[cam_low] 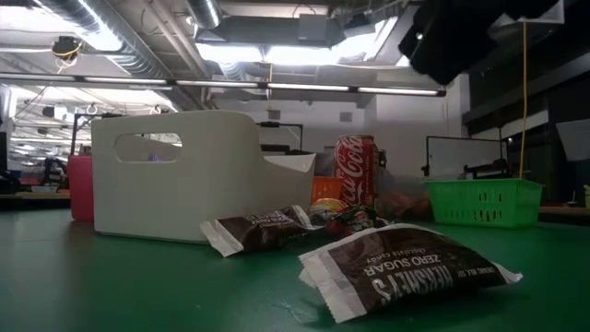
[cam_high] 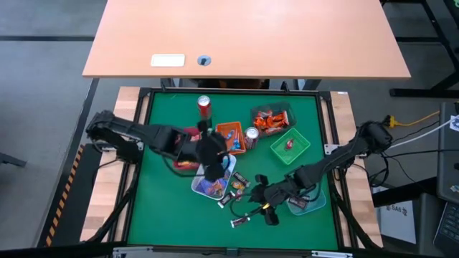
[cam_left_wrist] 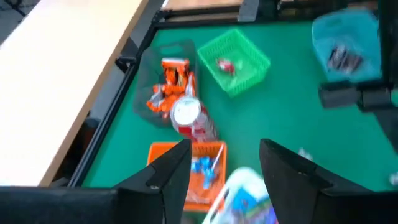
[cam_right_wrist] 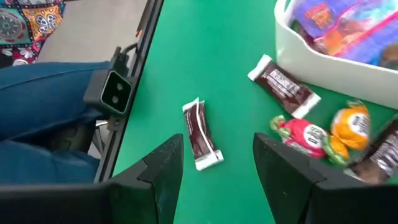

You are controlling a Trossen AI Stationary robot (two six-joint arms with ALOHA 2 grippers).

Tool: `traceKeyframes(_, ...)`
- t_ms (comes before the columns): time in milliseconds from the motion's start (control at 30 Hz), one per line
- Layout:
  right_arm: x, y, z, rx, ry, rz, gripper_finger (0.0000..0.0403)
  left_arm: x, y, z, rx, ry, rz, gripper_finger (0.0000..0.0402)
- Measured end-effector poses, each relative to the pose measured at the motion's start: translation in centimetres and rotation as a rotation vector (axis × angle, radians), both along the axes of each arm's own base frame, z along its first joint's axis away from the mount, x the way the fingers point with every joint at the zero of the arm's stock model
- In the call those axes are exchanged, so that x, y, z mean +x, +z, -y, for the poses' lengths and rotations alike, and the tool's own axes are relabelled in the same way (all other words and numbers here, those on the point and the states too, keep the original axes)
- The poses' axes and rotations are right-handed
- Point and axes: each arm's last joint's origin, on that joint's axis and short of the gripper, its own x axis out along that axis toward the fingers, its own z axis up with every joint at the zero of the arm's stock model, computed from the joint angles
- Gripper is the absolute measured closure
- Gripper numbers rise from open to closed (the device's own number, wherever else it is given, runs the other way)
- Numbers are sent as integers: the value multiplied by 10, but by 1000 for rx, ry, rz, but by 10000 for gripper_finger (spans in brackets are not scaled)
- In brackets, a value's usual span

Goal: Sort candy
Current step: Put the brown chocolate into the blue bin

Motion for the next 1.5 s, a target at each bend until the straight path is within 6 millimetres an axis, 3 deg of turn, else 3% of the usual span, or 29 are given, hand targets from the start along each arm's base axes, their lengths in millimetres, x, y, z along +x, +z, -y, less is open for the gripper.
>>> traceKeyframes(133,9,-12,-6,19,16,8,210,-14,-7,25,44,-1,-46,224)
traceKeyframes(333,15,-29,-23,14,145,58,210,-26,-35,54,89,35,-50,224)
traceKeyframes(567,10,-51,-49,-117,219,119,210,-37,-78,71,39,78,-56,224)
traceKeyframes(867,10,-56,-50,-182,176,128,210,-37,-121,84,-40,68,34,224)
traceKeyframes(1067,12,-76,-51,-228,168,85,210,-35,-135,86,-86,59,85,224)
traceKeyframes(1300,14,-100,-52,-268,166,35,210,-34,-136,87,-127,36,80,224)
traceKeyframes(1500,16,-107,-53,-284,145,34,210,-34,-136,88,-131,33,82,224)
